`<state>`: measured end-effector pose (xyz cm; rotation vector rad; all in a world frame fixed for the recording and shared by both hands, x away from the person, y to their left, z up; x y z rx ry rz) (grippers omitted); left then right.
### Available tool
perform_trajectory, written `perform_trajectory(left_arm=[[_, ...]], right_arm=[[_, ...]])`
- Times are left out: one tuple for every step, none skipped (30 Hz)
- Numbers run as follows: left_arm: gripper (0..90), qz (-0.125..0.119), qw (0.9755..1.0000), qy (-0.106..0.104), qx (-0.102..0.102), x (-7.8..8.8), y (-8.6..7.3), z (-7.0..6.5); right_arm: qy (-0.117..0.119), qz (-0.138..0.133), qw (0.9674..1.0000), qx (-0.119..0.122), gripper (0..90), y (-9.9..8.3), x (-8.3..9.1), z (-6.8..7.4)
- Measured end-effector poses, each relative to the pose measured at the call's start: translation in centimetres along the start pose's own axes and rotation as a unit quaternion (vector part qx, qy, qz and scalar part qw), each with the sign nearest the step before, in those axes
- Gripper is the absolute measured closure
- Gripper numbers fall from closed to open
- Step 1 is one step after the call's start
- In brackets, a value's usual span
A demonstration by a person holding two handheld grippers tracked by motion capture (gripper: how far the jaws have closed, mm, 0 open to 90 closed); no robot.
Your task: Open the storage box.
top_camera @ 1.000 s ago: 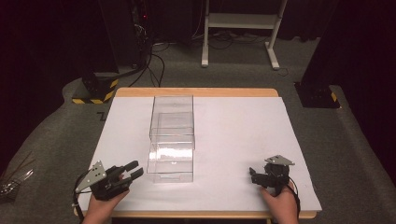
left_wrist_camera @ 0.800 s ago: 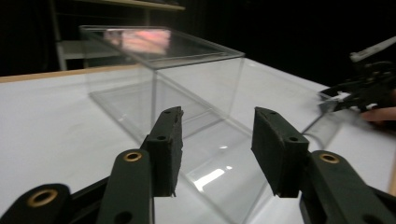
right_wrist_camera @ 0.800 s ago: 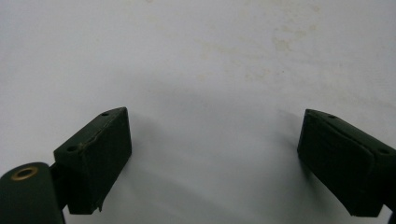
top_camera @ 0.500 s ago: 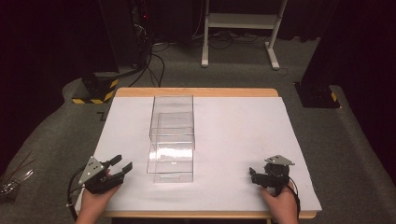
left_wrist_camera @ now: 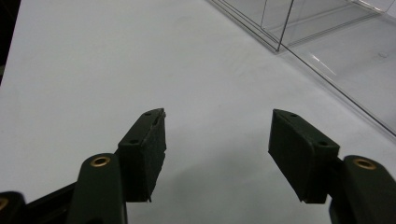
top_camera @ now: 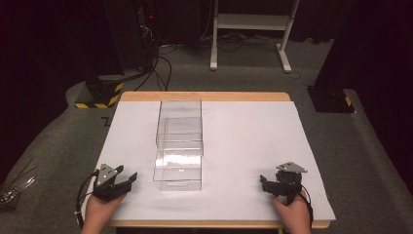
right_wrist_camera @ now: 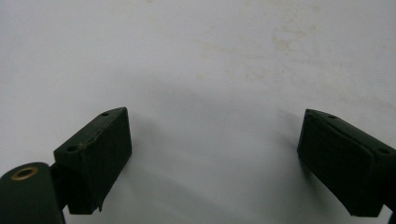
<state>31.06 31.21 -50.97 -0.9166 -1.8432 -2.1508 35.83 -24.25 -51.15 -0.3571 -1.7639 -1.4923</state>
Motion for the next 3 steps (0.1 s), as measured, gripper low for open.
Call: perform_trajectory(left_arm=[[36.7,0.001,1.0,0.0,0.0,-0.03,0.0,0.01],[36.7,0.004,1.0,-0.001,0.0,-0.07,0.01,0.04],[36.5,0.006,1.0,-0.001,0.0,-0.1,0.02,0.05]], right_arm=[[0.0,0.0,1.0,0.0,10.0,0.0,0.0,0.0],[0.0,0.0,1.0,0.0,10.0,0.0,0.0,0.0],[0.0,0.0,1.0,0.0,10.0,0.0,-0.01,-0.01]])
Point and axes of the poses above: each handheld gripper's, and its own axes: x roughly backward along the jaws, y roughly out of its top, z roughly to its left, the point moved 1 cm from there along -x, roughly forward along the jaws, and after that the axes turned 2 degrees about y, right-handed, at the moved point
